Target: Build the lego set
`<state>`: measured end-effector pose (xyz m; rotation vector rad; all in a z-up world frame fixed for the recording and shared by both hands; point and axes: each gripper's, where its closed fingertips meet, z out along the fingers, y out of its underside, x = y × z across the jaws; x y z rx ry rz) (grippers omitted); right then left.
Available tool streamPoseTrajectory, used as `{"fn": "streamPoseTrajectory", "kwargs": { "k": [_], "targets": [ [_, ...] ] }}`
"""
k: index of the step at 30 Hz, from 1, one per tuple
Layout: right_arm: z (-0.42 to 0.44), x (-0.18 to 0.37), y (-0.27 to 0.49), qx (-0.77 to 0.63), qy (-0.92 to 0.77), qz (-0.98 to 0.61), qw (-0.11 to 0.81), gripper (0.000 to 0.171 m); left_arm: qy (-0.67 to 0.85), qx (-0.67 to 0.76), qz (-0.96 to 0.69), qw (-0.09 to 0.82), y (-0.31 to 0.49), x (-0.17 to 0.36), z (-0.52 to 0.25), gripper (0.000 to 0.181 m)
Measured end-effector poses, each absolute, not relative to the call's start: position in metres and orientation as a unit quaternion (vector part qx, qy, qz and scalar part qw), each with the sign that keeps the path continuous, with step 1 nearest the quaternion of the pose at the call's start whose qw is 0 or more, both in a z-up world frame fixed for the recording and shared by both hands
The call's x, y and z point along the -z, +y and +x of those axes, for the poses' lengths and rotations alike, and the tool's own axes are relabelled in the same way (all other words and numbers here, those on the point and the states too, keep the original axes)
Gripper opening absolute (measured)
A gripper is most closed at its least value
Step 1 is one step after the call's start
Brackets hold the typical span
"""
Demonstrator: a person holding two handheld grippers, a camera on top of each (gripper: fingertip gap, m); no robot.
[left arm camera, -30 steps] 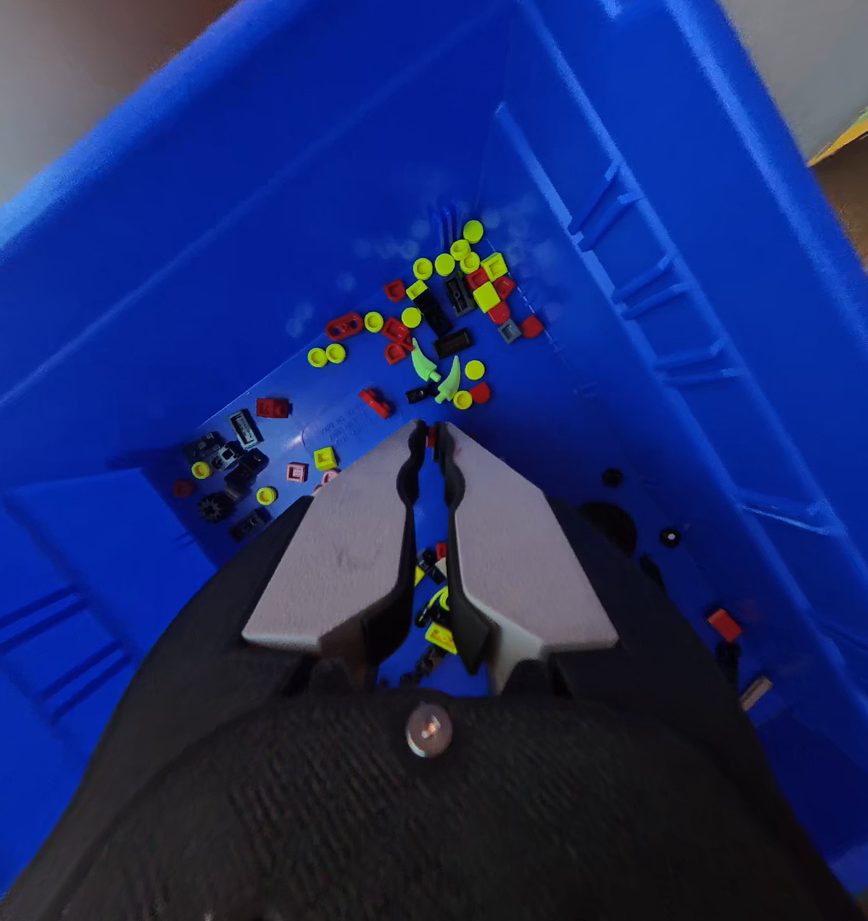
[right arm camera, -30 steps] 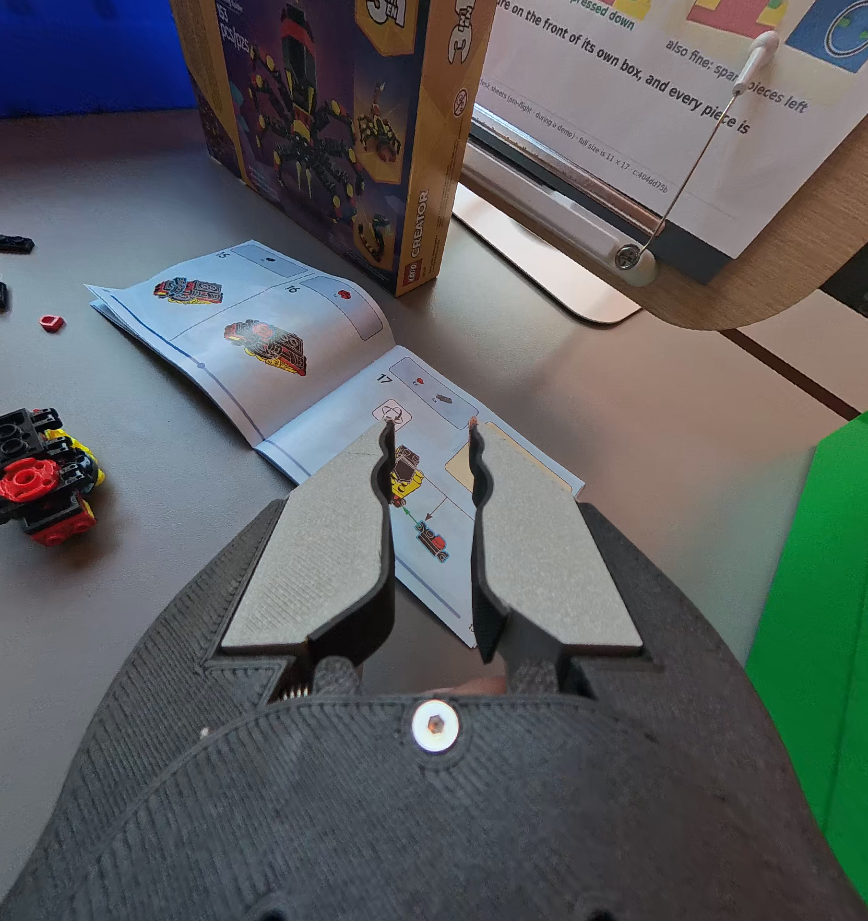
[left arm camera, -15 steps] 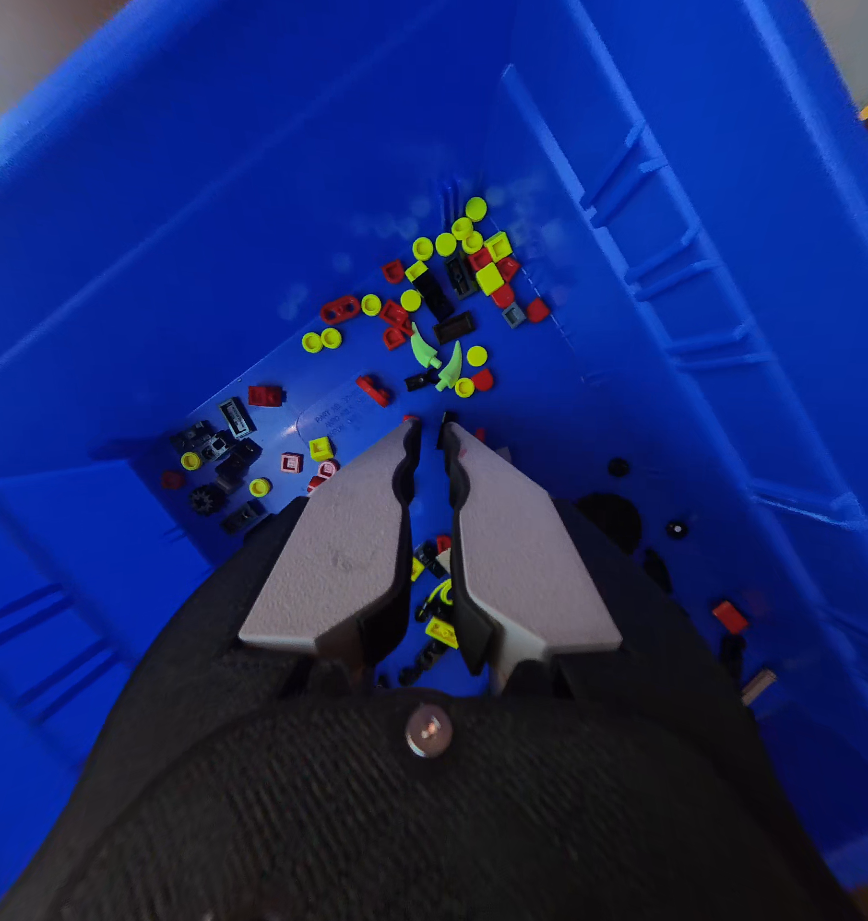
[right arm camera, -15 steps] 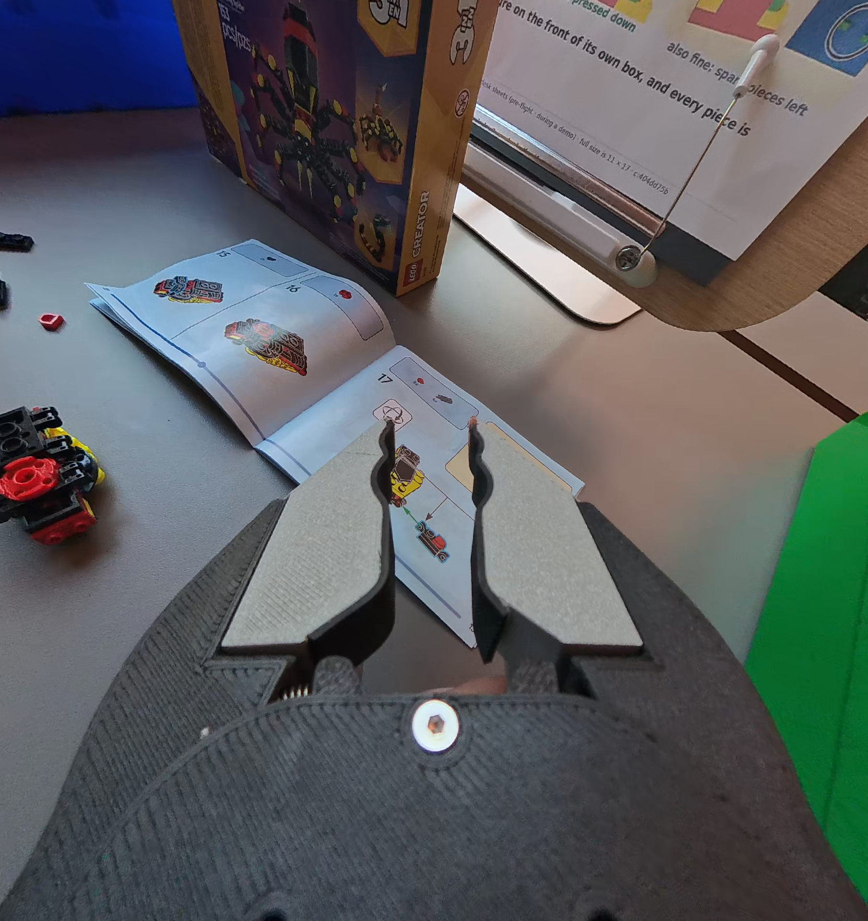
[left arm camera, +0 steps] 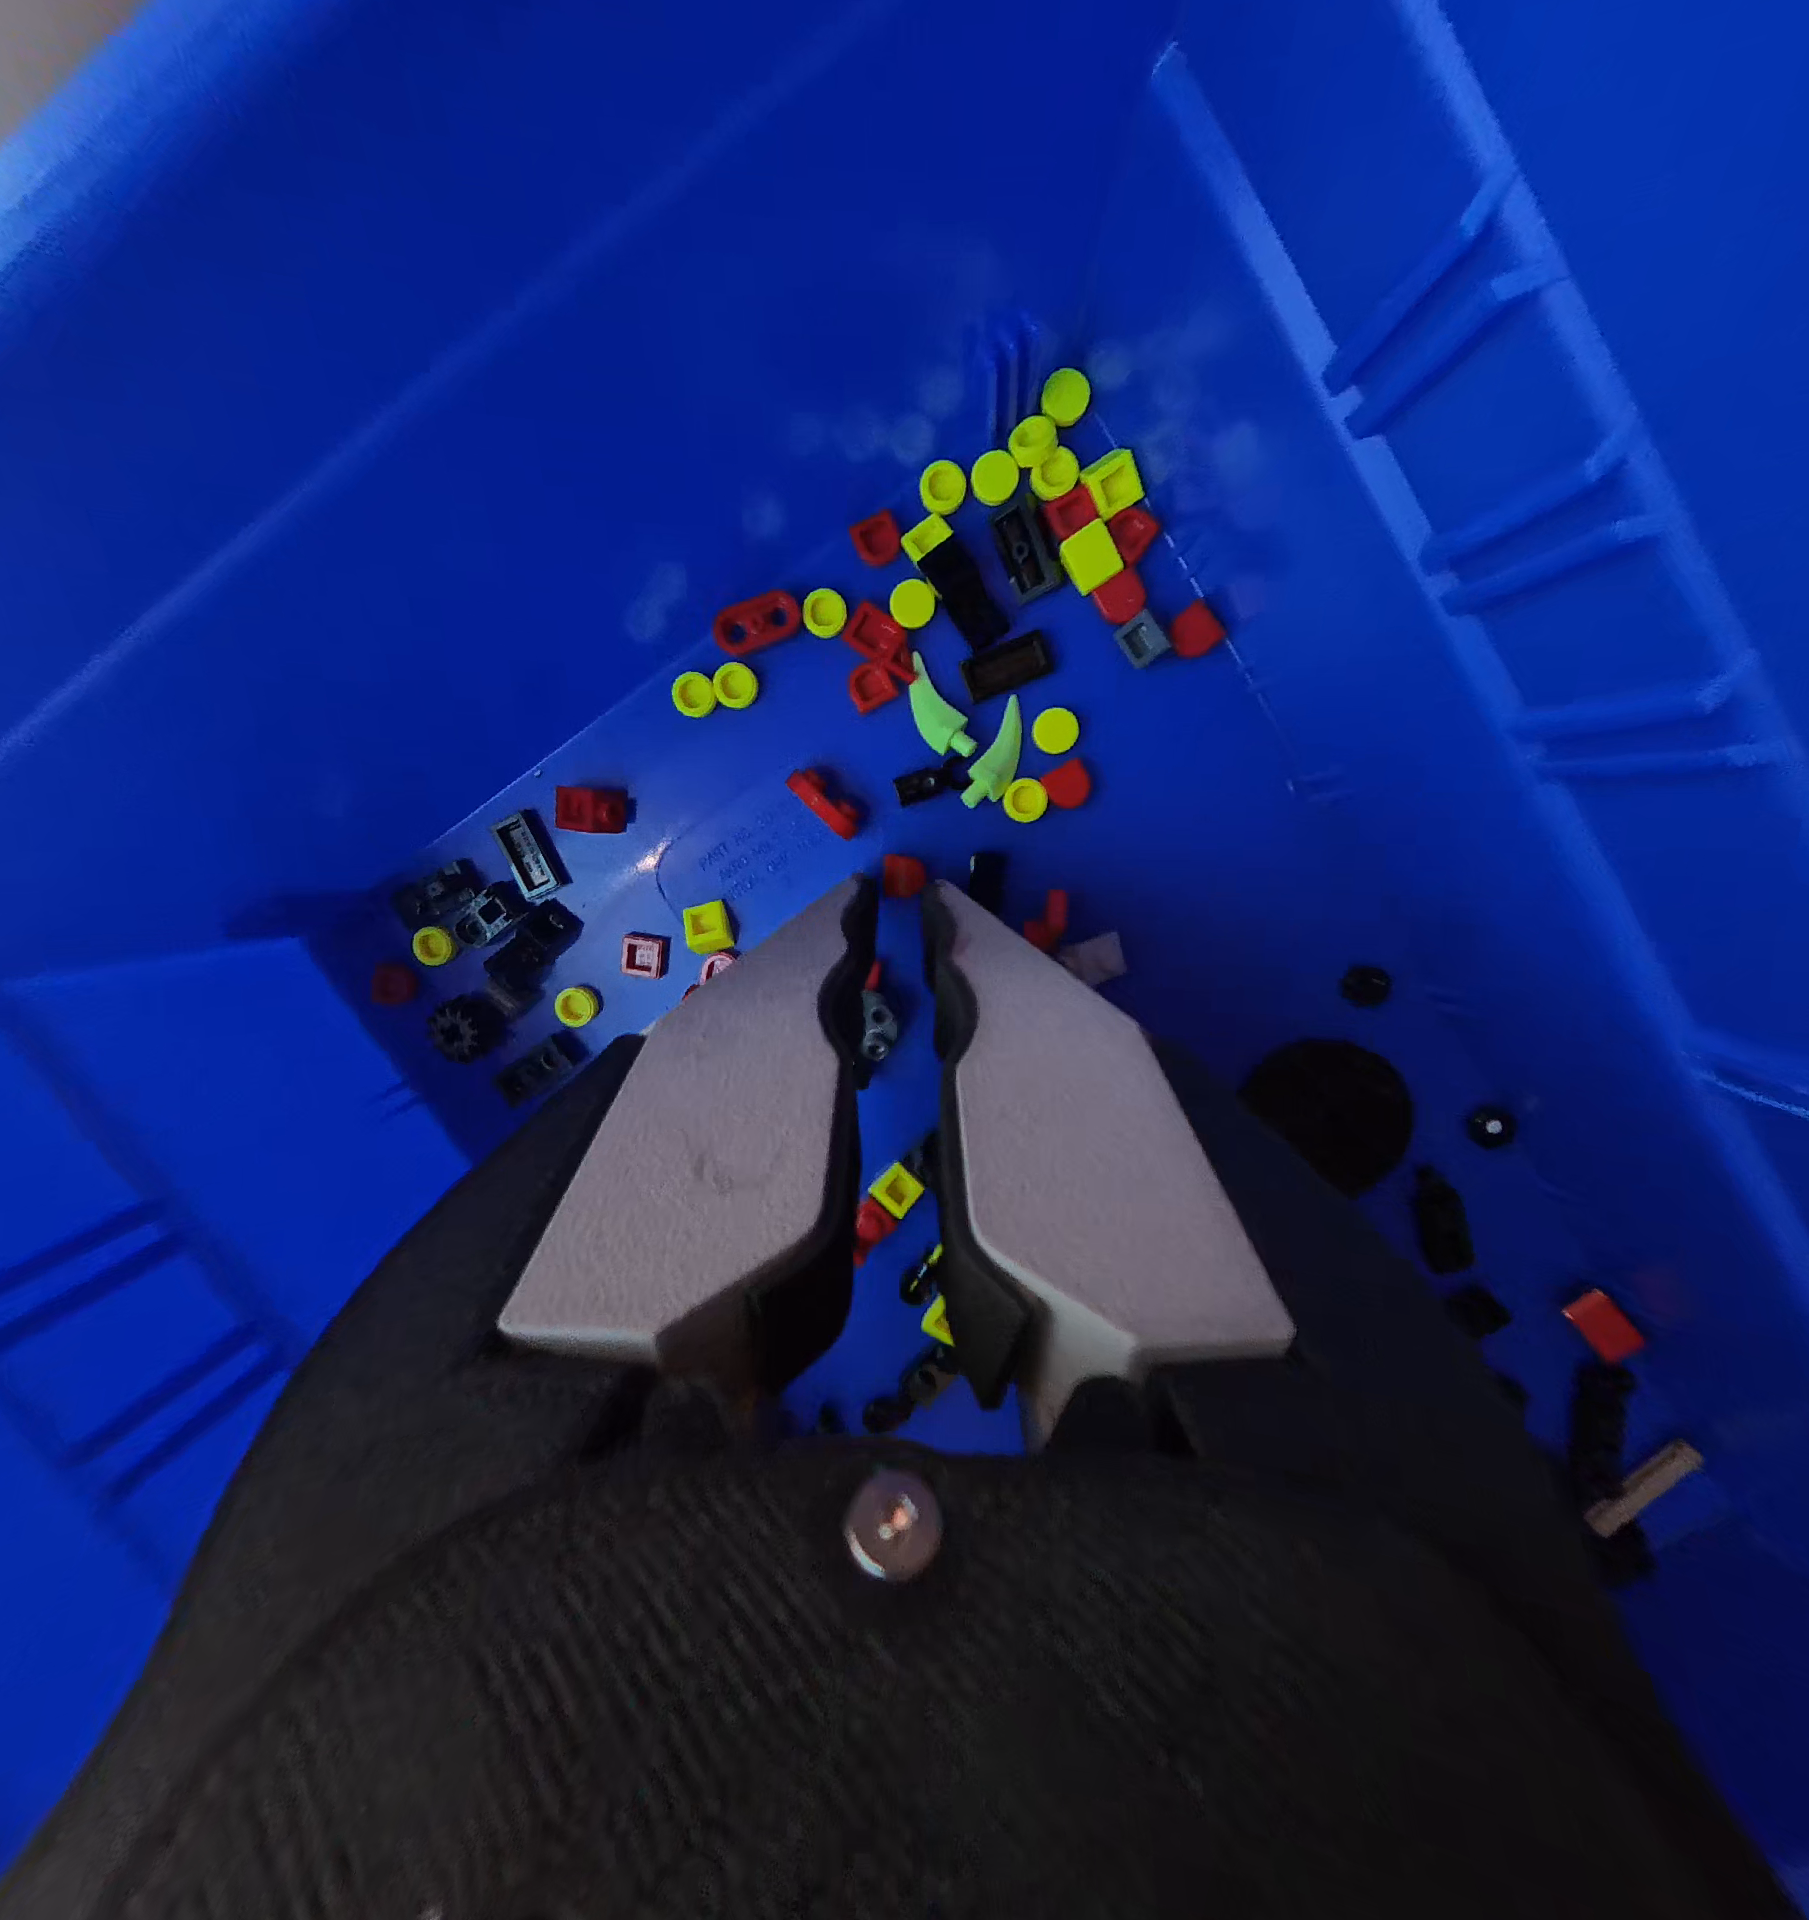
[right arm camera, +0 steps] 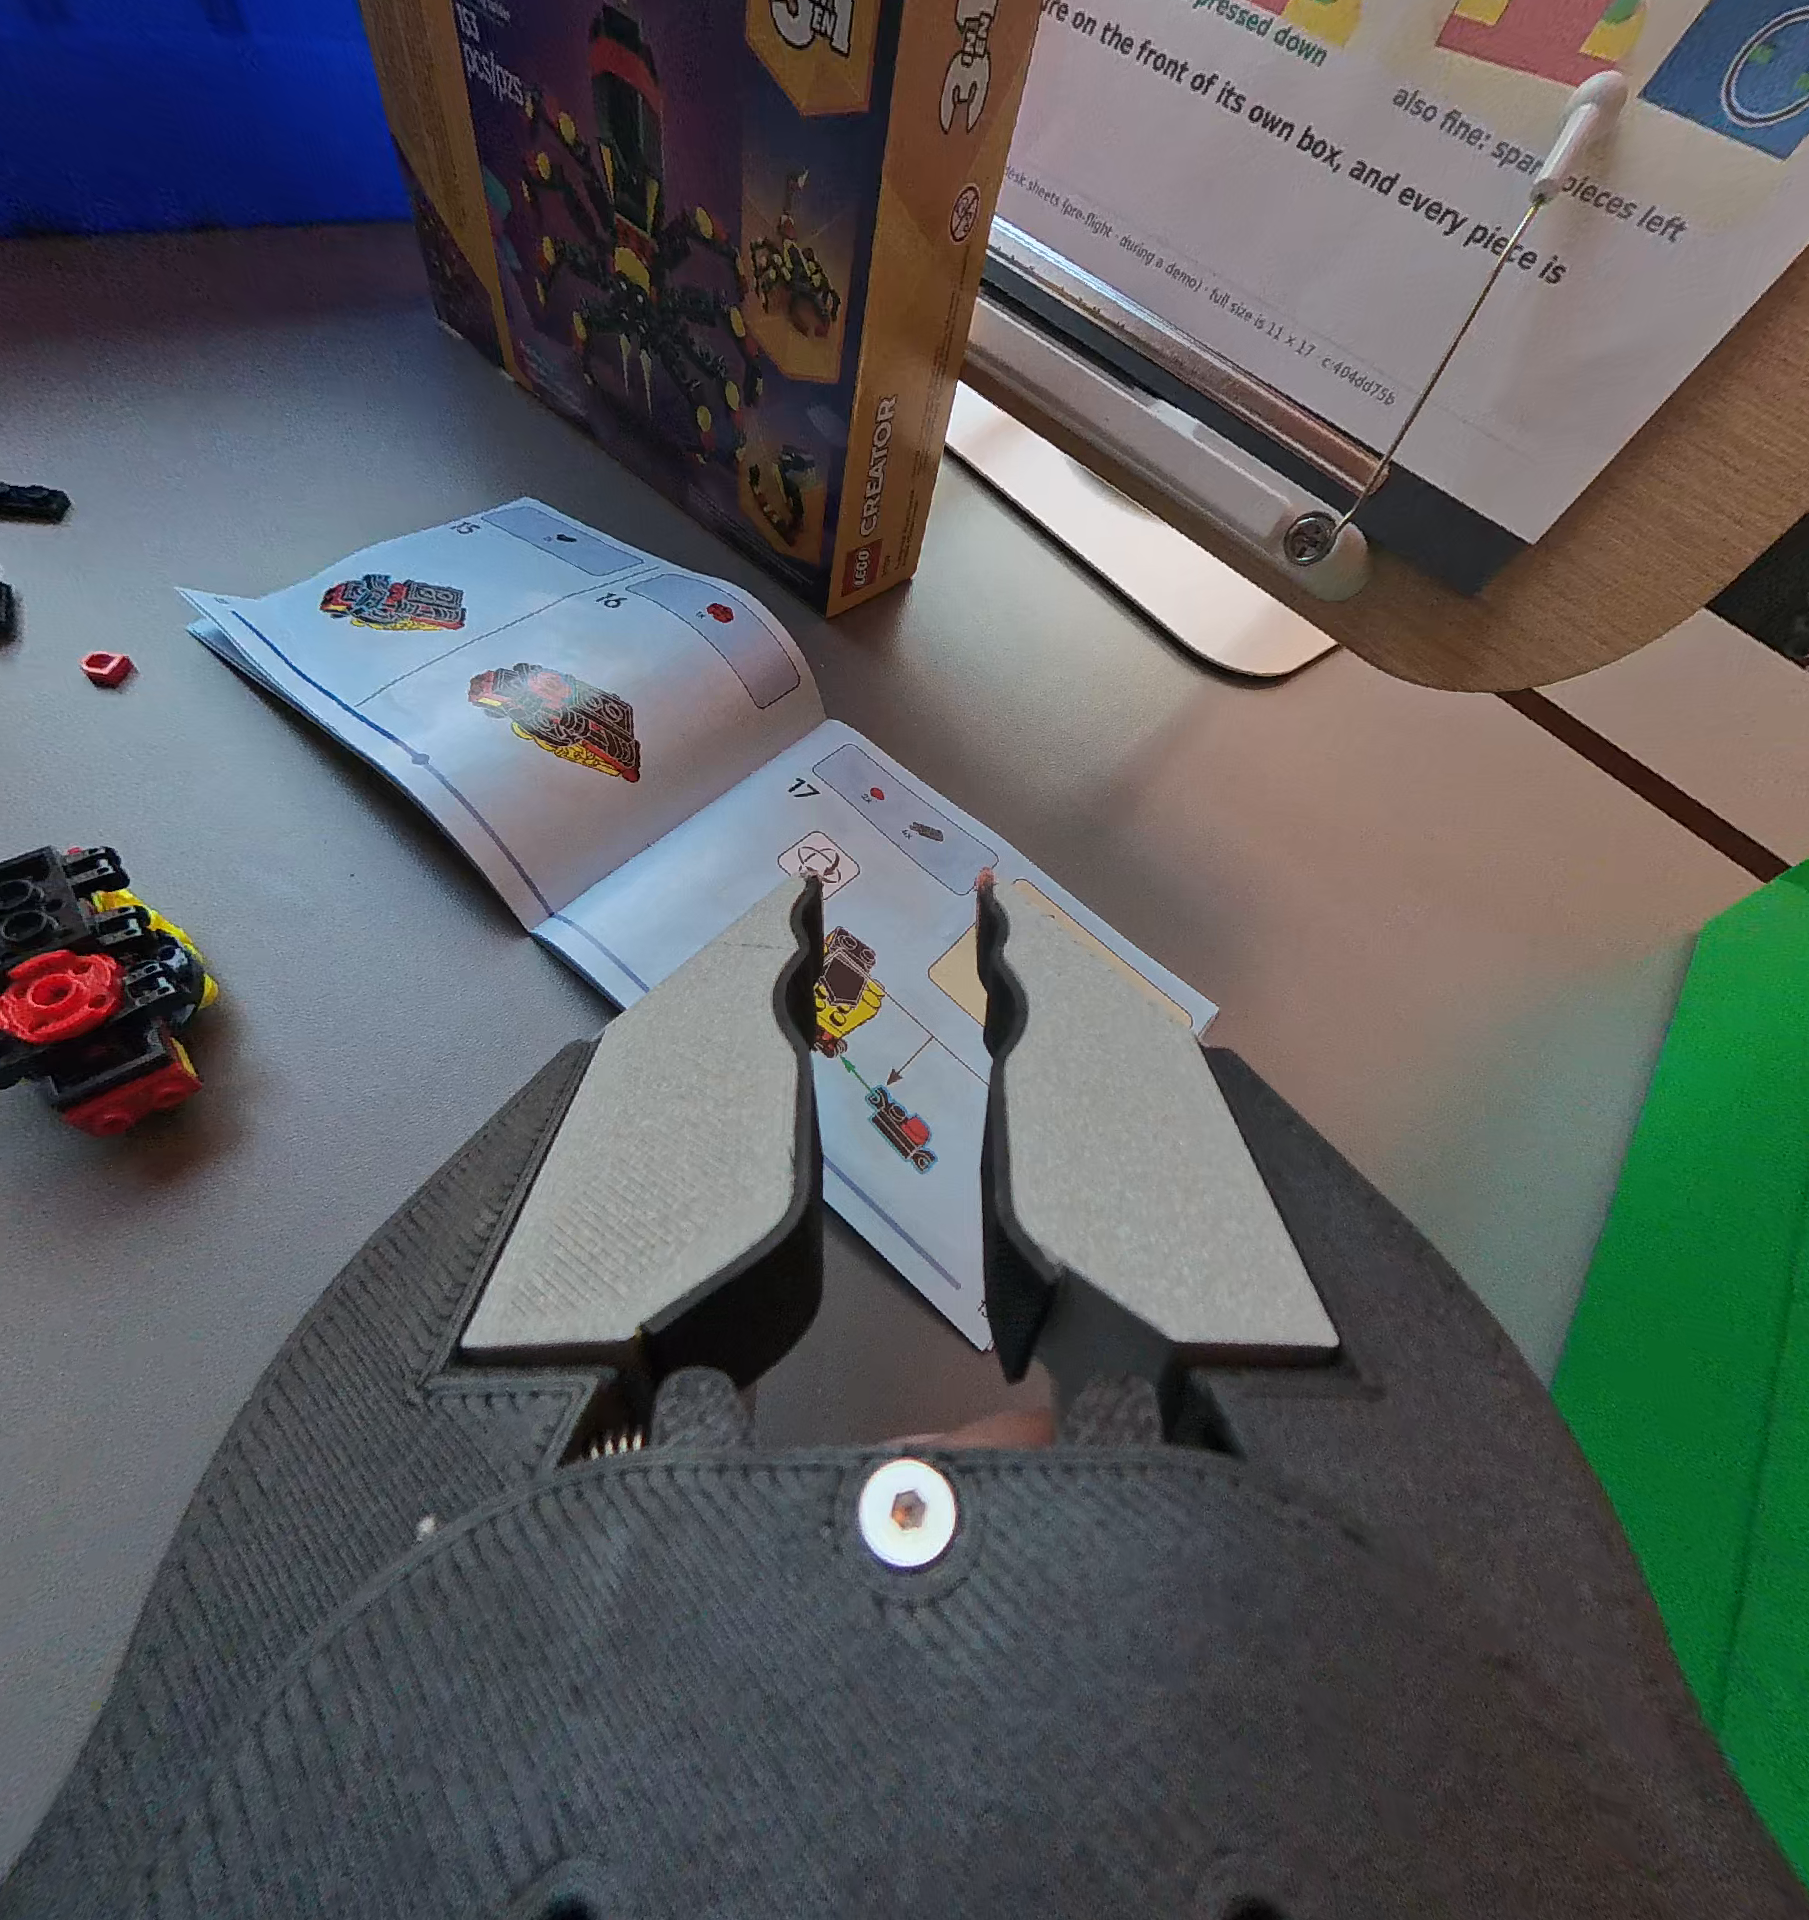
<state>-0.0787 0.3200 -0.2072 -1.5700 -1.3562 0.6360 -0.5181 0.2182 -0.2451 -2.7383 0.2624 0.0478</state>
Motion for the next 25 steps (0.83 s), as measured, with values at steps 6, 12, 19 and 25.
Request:
{"fn": "streamPoseTrajectory", "kwargs": {
  "k": [6,12,19,25],
  "targets": [
    [-0.079,0.207,0.32,-0.26,-0.553,-0.64,0.466,0.025,0.095,-0.014,-0.975,0.2,0.221,0.245,-0.517,0.006],
    [-0.079,0.207,0.32,-0.259,-0.553,-0.64,0.466,0.025,0.098,-0.008,-0.975,0.198,0.22,0.245,-0.516,0.006],
    [-0.079,0.207,0.319,-0.26,-0.555,-0.638,0.466,0.025,0.106,-0.038,-0.966,0.232,0.218,0.211,-0.518,0.006],
    [-0.08,0.207,0.316,-0.263,-0.56,-0.633,0.465,0.024,0.186,-0.085,-0.916,0.345,0.217,0.118,-0.446,0.005]
  ]
}}
